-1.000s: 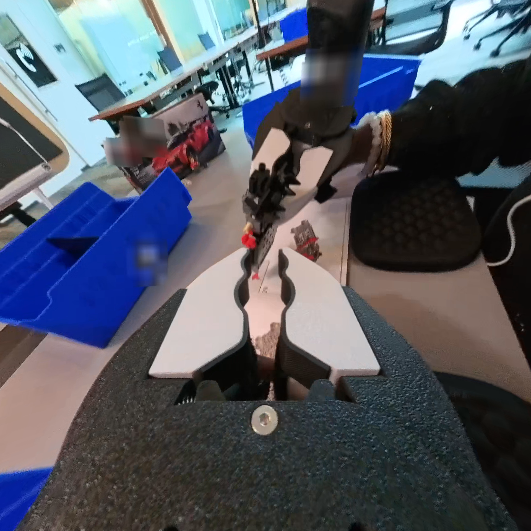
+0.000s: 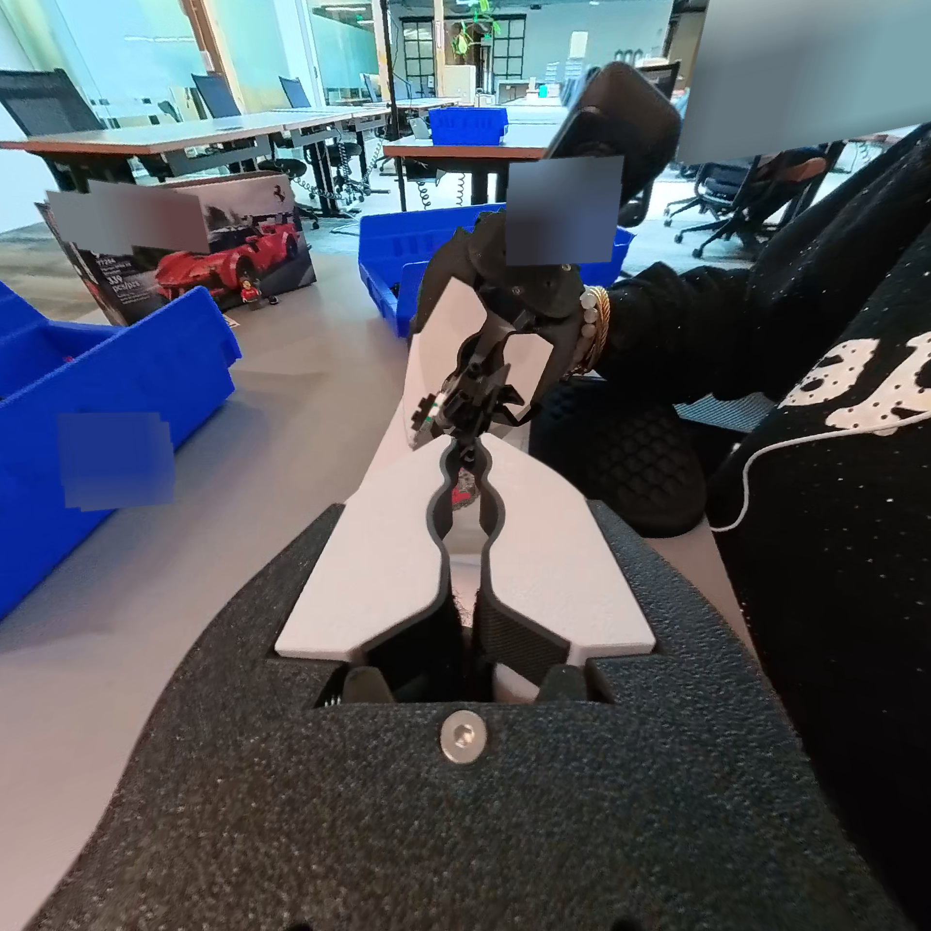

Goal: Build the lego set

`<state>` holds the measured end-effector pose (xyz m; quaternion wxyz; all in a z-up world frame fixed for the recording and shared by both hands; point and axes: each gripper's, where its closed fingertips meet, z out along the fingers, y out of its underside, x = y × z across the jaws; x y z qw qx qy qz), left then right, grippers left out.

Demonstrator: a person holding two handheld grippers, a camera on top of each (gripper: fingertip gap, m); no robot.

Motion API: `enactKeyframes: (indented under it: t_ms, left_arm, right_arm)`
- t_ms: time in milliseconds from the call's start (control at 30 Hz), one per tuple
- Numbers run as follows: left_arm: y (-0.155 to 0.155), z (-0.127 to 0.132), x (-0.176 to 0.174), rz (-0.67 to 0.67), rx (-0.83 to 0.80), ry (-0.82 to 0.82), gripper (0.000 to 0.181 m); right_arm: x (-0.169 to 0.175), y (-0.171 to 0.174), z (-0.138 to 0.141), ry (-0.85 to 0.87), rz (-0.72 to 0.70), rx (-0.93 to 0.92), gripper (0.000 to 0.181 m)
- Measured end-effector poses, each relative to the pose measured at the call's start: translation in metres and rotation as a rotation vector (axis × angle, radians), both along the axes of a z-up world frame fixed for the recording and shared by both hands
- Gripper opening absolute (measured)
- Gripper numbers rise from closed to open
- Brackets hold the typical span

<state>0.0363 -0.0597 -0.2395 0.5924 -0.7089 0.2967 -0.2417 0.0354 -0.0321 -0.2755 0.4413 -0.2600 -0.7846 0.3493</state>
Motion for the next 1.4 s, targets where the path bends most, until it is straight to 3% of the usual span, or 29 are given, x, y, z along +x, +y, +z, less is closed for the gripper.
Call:
enactKeyframes:
  t_ms: [367,433,600,833,1400]
  left_arm:
    - [-0.001,-0.001,-0.002,0.012,0.021,0.012,0.01]
    - [-0.001,0.002,-0.004,0.042,0.07,0.059,0.02]
    - [0.0,0.014,-0.001,0.142,0.205,0.243,0.023]
    - [0.014,0.008,0.003,0.282,0.244,0.389,0.027]
    - [0.016,0.008,-0.003,0.317,0.248,0.409,0.024]
  right_arm:
    - [-0.002,0.001,-0.002,-0.019,-0.012,-0.03,0.017]
    - [-0.004,0.005,-0.005,-0.037,-0.037,-0.048,0.017]
    - [-0.008,0.013,-0.014,-0.091,-0.102,-0.027,0.017]
    - [-0.014,0.01,-0.015,-0.135,-0.138,-0.026,0.017]
    - [-0.016,0.003,-0.015,-0.127,-0.134,0.029,0.017]
